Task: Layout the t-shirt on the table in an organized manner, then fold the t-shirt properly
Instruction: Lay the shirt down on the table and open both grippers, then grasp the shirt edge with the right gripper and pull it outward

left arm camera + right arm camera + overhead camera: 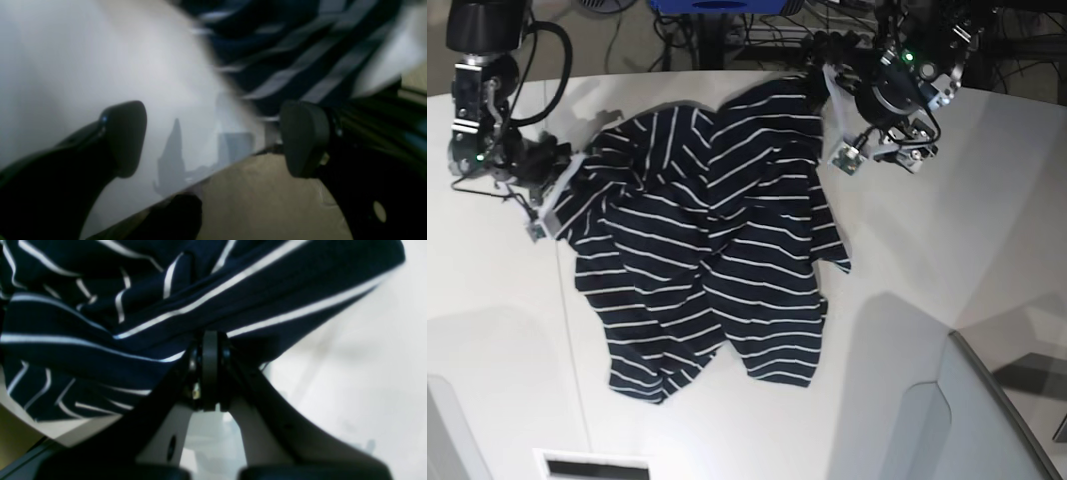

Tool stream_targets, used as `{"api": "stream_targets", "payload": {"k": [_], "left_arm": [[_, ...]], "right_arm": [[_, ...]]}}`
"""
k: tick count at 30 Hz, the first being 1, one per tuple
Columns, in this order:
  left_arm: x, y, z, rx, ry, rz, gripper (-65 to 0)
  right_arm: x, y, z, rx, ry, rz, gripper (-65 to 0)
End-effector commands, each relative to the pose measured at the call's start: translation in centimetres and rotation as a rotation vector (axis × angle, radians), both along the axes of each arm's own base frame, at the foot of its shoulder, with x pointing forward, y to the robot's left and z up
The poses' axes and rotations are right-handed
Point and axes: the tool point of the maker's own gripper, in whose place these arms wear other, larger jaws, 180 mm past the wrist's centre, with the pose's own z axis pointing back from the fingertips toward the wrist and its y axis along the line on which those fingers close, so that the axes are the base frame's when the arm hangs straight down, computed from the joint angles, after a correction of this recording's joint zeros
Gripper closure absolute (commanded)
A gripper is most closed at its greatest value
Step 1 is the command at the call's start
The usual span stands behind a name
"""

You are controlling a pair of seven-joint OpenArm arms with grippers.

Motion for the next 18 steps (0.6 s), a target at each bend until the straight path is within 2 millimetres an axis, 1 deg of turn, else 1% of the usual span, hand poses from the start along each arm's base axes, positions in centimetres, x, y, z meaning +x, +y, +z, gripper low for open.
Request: {"api": "stream_targets", "payload": {"k": [1, 4, 6, 8, 11, 12, 13, 14, 15, 16, 17, 18], "left_arm": [[1.9, -0.3, 1.4, -0.045, -0.061, 0.017, -60.7], [4.4, -1.0, 3.0, -0.185, -0.111, 0.072, -60.7], [6.6, -1.1, 4.5, -0.249, -0.155, 0.103, -60.7], [8.4, -1.2, 5.5, -0.267, -0.190, 0.108, -60.7], [11.0, -1.5, 7.2, -0.286, -0.255, 0.109, -60.7], [11.9, -1.7, 8.0, -0.299, -0.282, 0.115, -60.7], [12.5, -2.0, 8.6, -0.310, -0.302, 0.117, -60.6], [13.0, -2.2, 9.0, -0.318, -0.316, 0.118, -60.6], [13.5, -2.3, 9.5, -0.325, -0.330, 0.118, -59.7], [14.0, -2.5, 9.7, -0.332, -0.338, 0.120, -57.4], [14.4, -2.7, 9.8, -0.339, -0.341, 0.124, -55.0], [14.8, -3.0, 9.8, -0.350, -0.344, 0.131, -51.0]], "right_arm": [[0.4, -1.8, 0.0, -0.054, 0.007, -0.009, -0.6], [1.8, -4.3, 0.3, -0.082, -0.013, -0.035, -0.6], [2.8, -6.2, 0.4, -0.104, -0.013, -0.051, -0.6], [3.8, -7.6, 0.3, -0.112, -0.010, -0.072, -0.6], [5.8, -10.7, 1.0, -0.132, -0.038, -0.119, -0.6], [6.7, -11.9, 1.3, -0.137, -0.057, -0.140, -0.6], [8.1, -13.4, 2.3, -0.152, -0.088, -0.170, -0.6], [8.9, -14.7, 3.0, -0.171, -0.105, -0.199, -0.6], [9.6, -15.5, 3.7, -0.181, -0.116, -0.217, -0.6], [10.1, -16.0, 4.3, -0.188, -0.123, -0.223, -0.6], [10.4, -16.0, 4.9, -0.194, -0.125, -0.210, -0.6], [10.6, -15.6, 5.7, -0.208, -0.126, -0.181, -0.6]]}}
